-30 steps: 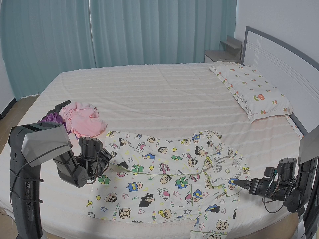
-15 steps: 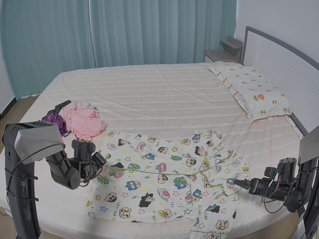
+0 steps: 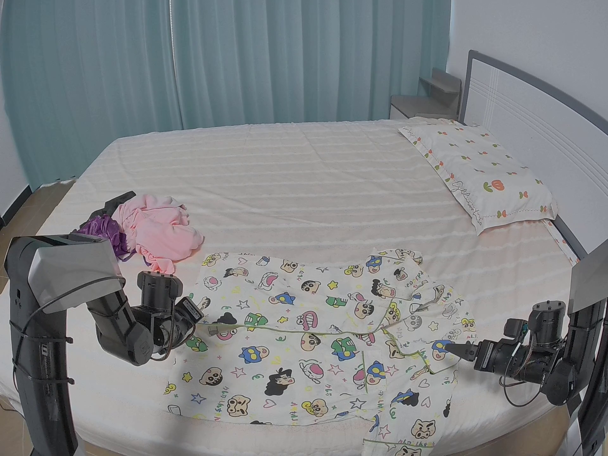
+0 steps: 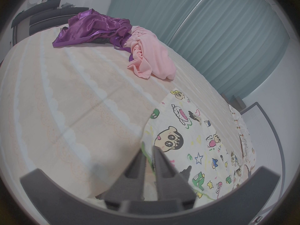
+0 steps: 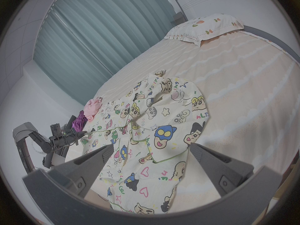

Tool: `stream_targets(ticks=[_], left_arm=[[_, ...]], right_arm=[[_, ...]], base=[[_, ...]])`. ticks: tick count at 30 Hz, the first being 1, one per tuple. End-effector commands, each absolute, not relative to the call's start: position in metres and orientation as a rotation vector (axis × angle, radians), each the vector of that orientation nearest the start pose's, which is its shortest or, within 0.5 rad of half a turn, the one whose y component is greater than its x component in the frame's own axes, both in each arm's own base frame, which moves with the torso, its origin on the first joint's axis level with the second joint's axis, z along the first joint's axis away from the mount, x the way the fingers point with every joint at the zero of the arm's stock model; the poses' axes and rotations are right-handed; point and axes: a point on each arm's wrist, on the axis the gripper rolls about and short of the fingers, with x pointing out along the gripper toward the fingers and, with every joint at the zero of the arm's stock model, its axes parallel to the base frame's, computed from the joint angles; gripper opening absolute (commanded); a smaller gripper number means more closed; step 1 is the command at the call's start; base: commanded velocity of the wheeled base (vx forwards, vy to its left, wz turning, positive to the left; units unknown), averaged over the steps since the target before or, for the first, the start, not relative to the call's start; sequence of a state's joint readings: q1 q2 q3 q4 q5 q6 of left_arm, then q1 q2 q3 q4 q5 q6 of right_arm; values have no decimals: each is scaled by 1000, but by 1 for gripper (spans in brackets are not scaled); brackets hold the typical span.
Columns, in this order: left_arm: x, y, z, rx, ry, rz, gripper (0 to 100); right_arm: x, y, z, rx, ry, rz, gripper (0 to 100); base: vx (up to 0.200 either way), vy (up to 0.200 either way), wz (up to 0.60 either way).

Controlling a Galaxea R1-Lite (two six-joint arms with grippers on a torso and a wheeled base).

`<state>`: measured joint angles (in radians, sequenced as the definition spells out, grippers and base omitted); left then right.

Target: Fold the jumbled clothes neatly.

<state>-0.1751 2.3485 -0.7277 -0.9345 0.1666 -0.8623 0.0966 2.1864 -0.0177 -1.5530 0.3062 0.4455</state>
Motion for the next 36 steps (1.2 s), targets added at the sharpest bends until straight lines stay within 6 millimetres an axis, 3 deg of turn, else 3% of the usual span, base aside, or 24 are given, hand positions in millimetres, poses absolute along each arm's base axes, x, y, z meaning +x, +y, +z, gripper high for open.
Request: stream_targets(ticks=[1,8,16,24,36], left_arm=[[353,-59,-30,-714,630,280,100],[345,-53,-10,-744,605,260,100],[294,-49,36,-894,649,120,100],[258,-48,38,-959,749,90,100],[244,-49,27,-930,815,111,100]], right_arm=[[215,28,1,490,691,248,100],[215,29,4,450,672,261,100],[214,38,5,421,665,238,100],[205,58,1,406,743,271,100],[201,64,-3,385,779,254,100]], base=[[0,0,0],[0,0,0],[0,0,0],[-125,0,0],[-200,0,0]])
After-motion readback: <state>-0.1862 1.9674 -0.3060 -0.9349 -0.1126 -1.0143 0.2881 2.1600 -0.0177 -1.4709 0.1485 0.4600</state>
